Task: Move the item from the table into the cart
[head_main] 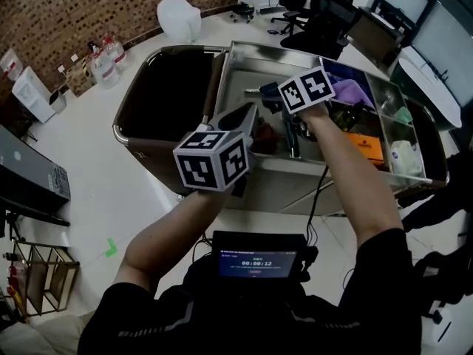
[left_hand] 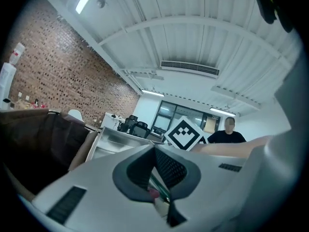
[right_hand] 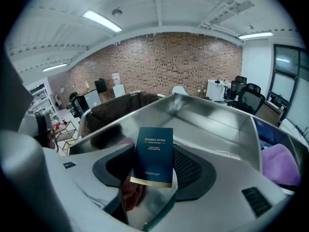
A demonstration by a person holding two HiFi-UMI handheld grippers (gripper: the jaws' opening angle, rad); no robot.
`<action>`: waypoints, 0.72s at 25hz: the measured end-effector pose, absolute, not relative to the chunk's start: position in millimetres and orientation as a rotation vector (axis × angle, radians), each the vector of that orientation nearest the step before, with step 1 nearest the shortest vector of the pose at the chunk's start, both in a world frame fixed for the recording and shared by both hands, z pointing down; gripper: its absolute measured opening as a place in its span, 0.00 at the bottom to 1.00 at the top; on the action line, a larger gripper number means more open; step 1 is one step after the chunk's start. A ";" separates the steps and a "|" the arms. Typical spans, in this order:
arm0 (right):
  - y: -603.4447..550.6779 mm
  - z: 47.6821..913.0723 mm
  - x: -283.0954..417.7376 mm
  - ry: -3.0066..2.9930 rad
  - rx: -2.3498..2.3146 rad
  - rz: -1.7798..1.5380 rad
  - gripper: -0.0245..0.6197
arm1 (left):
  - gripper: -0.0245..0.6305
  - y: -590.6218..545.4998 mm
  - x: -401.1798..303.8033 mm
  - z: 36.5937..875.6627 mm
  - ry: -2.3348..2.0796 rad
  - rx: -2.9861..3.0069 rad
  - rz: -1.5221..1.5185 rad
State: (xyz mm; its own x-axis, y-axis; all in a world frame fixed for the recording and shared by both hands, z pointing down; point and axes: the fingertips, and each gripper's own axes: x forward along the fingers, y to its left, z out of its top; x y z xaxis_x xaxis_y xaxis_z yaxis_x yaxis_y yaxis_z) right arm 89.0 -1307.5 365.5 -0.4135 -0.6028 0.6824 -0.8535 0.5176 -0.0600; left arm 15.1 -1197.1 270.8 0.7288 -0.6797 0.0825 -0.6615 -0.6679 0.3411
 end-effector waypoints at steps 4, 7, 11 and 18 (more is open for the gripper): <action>-1327.1 396.4 86.0 -2.076 1.135 0.580 0.42 | 0.04 -1223.6 15.1 281.3 -1.083 2.636 0.024; -1337.0 411.0 86.1 -2.041 1.116 0.612 0.43 | 0.04 -1238.7 13.3 287.8 -1.115 2.666 0.078; -1345.8 423.9 84.5 -2.014 1.087 0.646 0.43 | 0.04 -1251.4 6.9 294.4 -1.152 2.682 0.101; -1356.6 438.6 81.4 -1.963 1.047 0.678 0.43 | 0.04 -1261.1 2.4 298.5 -1.138 2.666 0.082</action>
State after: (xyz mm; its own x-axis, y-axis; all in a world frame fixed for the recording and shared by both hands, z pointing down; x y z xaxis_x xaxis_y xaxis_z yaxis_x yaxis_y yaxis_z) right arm 81.4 -1356.6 438.6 -0.3438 -0.4284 0.8356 -0.8527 0.5152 -0.0867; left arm 2.4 -1261.1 298.5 0.6951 -0.7041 0.1449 -0.7176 -0.6676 0.1984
